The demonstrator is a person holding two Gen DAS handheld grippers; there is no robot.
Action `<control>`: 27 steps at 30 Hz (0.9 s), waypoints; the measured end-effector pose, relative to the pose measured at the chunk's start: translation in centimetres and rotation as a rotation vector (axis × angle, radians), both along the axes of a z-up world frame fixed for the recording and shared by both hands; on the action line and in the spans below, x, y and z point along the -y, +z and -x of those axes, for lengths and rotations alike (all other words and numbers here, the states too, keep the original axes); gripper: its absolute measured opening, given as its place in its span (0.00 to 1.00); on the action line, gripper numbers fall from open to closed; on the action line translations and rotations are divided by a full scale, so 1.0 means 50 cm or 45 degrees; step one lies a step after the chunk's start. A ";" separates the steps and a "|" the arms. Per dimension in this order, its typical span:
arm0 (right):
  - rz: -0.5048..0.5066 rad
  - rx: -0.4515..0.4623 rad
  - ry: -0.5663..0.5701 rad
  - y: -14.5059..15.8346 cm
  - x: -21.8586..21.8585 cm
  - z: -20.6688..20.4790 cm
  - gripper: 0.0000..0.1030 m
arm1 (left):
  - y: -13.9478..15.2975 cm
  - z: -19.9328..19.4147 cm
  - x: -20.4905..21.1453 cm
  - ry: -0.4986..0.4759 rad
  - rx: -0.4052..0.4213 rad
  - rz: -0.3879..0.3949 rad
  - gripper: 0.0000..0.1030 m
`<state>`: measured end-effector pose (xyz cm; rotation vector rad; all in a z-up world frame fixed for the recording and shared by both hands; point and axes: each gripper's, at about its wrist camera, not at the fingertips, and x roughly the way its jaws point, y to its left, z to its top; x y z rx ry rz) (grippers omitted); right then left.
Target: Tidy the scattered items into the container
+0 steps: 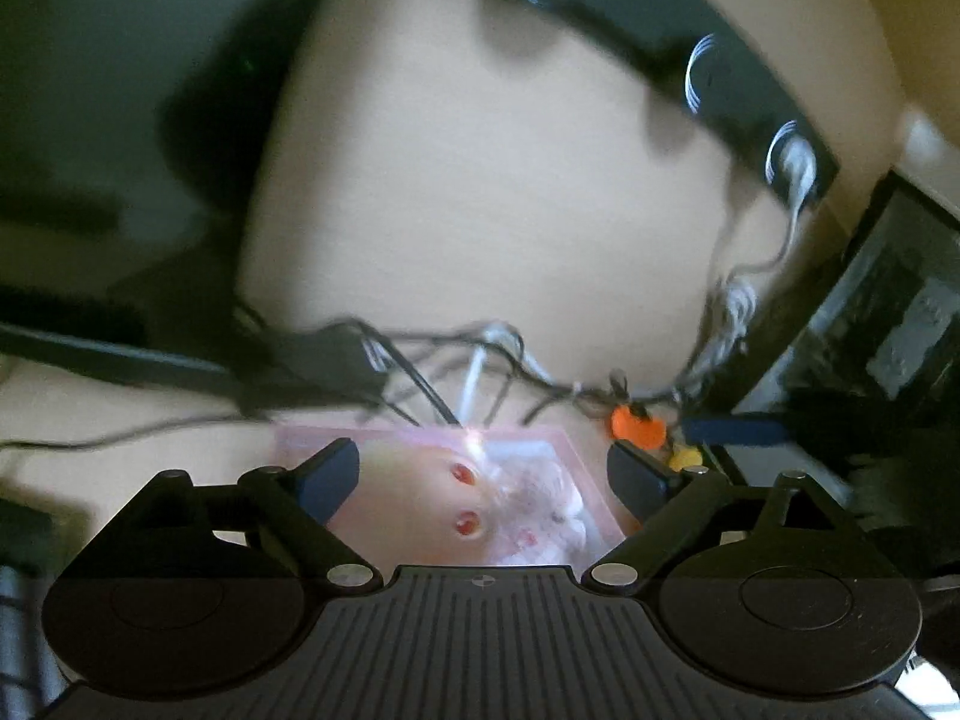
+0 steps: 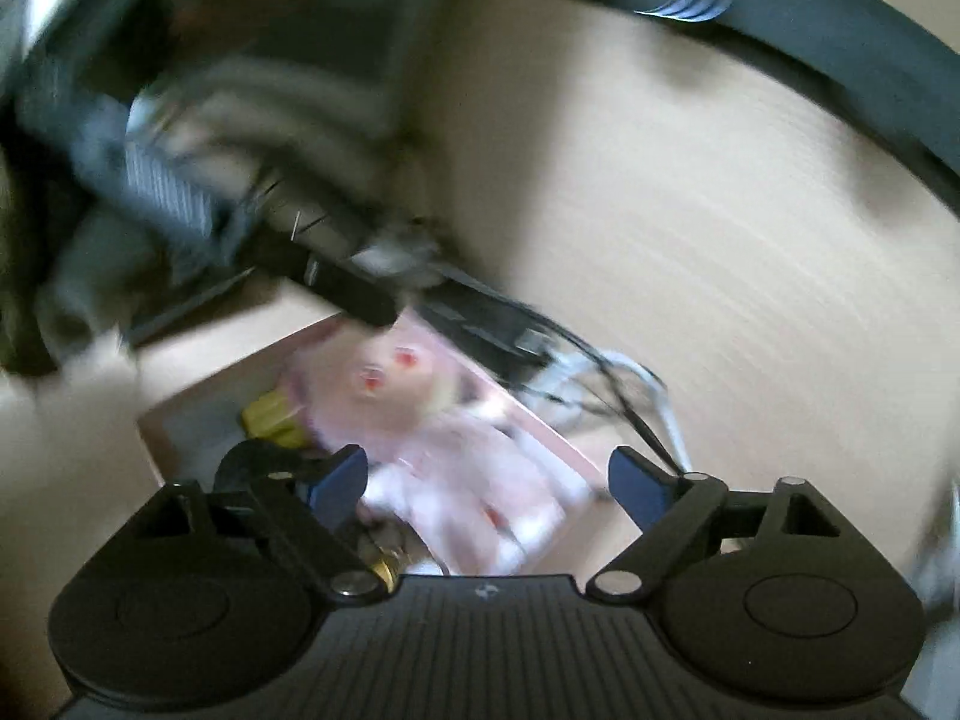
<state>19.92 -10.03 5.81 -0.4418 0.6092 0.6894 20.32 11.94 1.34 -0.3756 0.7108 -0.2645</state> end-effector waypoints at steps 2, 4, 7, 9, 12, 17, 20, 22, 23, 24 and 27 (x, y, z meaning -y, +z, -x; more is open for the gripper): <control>-0.081 -0.017 -0.152 -0.001 0.051 0.011 0.92 | -0.029 -0.021 0.023 -0.011 -0.070 -0.047 0.91; -0.121 -0.022 -0.283 -0.018 0.097 0.016 0.95 | -0.049 -0.024 0.045 0.007 -0.097 -0.184 0.91; -0.162 -0.048 -0.473 -0.059 0.151 0.021 0.96 | -0.038 -0.005 0.059 0.023 -0.082 -0.244 0.91; -0.181 -0.070 -0.577 -0.085 0.179 0.020 0.96 | -0.015 0.018 0.077 0.035 -0.024 -0.297 0.92; -0.212 -0.084 -0.671 -0.106 0.217 0.016 0.96 | 0.022 0.054 0.114 0.041 0.073 -0.375 0.93; -0.154 -0.062 -0.572 -0.149 0.218 -0.014 0.94 | 0.037 0.130 0.209 -0.133 0.117 -0.410 0.94; -0.097 -0.009 -0.519 -0.170 0.203 -0.039 0.94 | 0.015 0.166 0.253 -0.220 0.054 -0.447 0.94; -0.164 -0.020 -0.557 -0.177 0.205 -0.066 0.94 | -0.001 0.190 0.280 -0.274 0.010 -0.475 0.94; -0.224 -0.026 -0.596 -0.173 0.211 -0.080 0.94 | -0.008 0.202 0.294 -0.301 -0.012 -0.489 0.94; -0.286 -0.030 -0.636 -0.167 0.218 -0.094 0.94 | -0.016 0.214 0.307 -0.328 -0.034 -0.503 0.94; -0.349 0.006 -0.776 -0.145 0.225 -0.152 0.94 | -0.026 0.236 0.325 -0.336 -0.075 -0.520 0.94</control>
